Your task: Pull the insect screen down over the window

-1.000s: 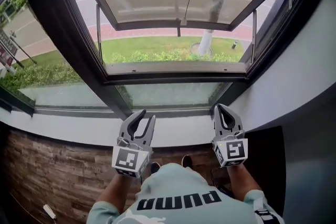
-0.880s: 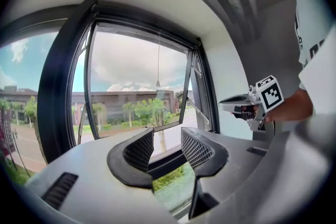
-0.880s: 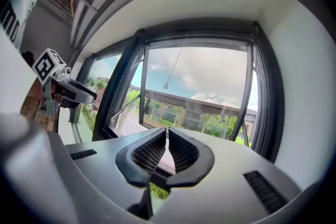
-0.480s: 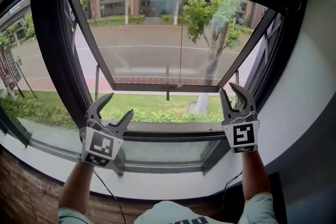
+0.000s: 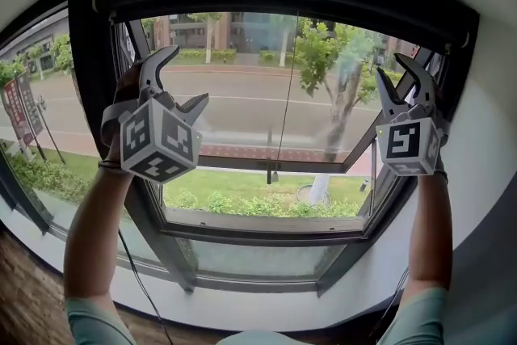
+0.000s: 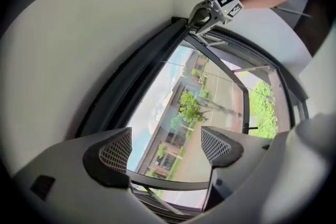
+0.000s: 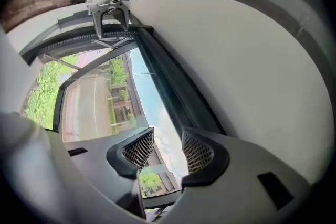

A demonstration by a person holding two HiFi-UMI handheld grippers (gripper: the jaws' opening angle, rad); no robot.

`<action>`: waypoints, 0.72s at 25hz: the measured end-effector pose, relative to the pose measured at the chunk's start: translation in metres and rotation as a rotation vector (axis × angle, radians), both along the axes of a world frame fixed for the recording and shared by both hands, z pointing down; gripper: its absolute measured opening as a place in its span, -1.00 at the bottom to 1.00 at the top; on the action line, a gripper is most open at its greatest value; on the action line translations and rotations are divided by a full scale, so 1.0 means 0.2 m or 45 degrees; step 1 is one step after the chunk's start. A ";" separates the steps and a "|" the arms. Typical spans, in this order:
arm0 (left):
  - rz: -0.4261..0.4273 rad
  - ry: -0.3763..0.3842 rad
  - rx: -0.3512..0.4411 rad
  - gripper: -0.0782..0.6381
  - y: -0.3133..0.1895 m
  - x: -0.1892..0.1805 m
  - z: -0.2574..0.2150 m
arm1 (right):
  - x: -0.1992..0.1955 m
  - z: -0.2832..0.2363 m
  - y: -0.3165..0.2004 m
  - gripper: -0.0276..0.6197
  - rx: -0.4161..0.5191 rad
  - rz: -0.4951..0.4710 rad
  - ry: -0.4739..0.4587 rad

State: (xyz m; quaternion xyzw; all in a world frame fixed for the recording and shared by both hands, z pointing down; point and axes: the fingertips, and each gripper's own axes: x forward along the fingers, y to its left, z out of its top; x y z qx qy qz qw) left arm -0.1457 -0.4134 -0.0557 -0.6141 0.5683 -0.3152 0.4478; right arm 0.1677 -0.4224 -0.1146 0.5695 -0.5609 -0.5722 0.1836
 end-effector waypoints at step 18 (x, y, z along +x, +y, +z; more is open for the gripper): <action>-0.295 -0.235 -0.017 0.40 -0.29 -0.23 -0.31 | 0.15 -0.21 -0.34 -0.42 -0.094 0.378 0.295</action>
